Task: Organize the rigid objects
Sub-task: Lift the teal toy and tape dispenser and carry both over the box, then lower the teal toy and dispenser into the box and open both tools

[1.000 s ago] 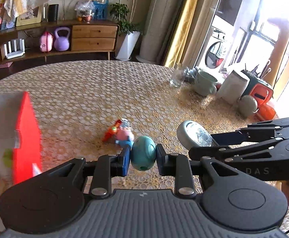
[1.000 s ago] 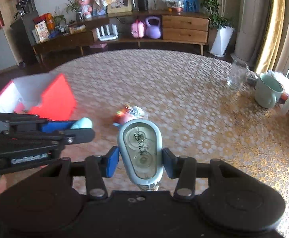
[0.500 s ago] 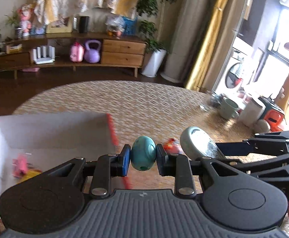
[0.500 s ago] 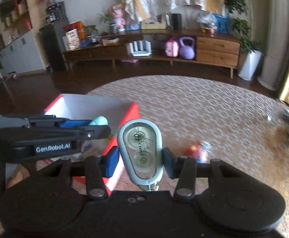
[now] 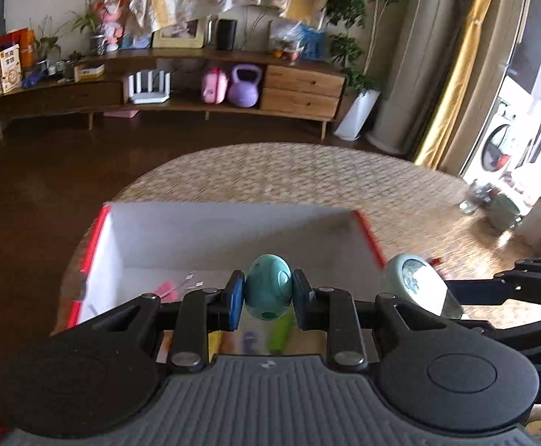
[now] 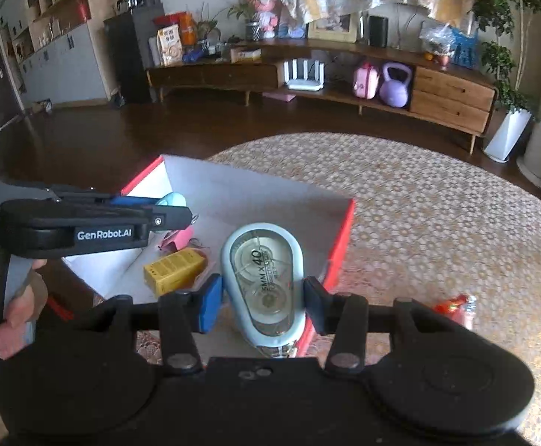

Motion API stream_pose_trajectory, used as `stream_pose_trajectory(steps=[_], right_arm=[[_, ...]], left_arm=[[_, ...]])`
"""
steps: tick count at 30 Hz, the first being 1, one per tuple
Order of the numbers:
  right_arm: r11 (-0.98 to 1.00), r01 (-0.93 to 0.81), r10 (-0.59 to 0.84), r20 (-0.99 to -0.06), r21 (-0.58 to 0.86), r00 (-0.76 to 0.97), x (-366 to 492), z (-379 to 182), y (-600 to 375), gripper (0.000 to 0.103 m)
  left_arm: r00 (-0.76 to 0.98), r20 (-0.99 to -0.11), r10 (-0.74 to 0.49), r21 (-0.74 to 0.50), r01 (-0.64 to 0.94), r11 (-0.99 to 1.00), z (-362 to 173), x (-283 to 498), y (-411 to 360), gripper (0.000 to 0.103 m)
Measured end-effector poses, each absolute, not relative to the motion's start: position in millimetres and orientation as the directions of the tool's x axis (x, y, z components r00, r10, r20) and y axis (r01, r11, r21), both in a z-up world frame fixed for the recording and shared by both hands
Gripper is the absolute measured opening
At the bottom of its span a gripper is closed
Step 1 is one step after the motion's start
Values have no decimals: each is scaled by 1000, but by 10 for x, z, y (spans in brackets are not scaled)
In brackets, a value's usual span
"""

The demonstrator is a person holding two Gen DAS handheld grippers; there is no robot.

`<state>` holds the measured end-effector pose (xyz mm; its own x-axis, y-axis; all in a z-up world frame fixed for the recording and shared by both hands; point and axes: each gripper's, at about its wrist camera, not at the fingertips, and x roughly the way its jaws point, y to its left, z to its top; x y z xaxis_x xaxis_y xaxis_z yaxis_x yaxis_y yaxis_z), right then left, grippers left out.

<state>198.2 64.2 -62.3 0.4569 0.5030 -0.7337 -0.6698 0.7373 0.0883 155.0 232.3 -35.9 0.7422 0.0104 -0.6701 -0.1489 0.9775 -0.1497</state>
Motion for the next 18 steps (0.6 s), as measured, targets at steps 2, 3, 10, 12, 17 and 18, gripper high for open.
stream_pose_trajectory(steps=[2, 3, 10, 12, 17, 18], right_arm=[[731, -676, 502, -744, 92, 441, 2008, -705, 752, 47], [729, -678, 500, -750, 94, 433, 2027, -748, 808, 47], [720, -688, 476, -786, 90, 395, 2076, -1008, 1030, 46], [721, -687, 467, -796, 91, 385, 2108, -1080, 1078, 46], [719, -690, 451, -812, 85, 370, 2153, -1202, 1152, 46], [718, -690, 449, -815, 86, 366, 2161, -1221, 1165, 46]], left_arm=[[725, -688, 30, -131, -165, 978, -439, 1610, 2407, 26], [718, -695, 34, -127, -170, 977, -472, 1634, 2434, 26], [668, -744, 30, -108, -164, 980, -673, 1919, 2595, 26], [651, -759, 30, -99, -161, 982, -736, 2026, 2618, 26], [596, -802, 48, -43, -137, 990, -882, 2250, 2583, 26], [592, -805, 46, -39, -129, 991, -897, 2283, 2574, 26]])
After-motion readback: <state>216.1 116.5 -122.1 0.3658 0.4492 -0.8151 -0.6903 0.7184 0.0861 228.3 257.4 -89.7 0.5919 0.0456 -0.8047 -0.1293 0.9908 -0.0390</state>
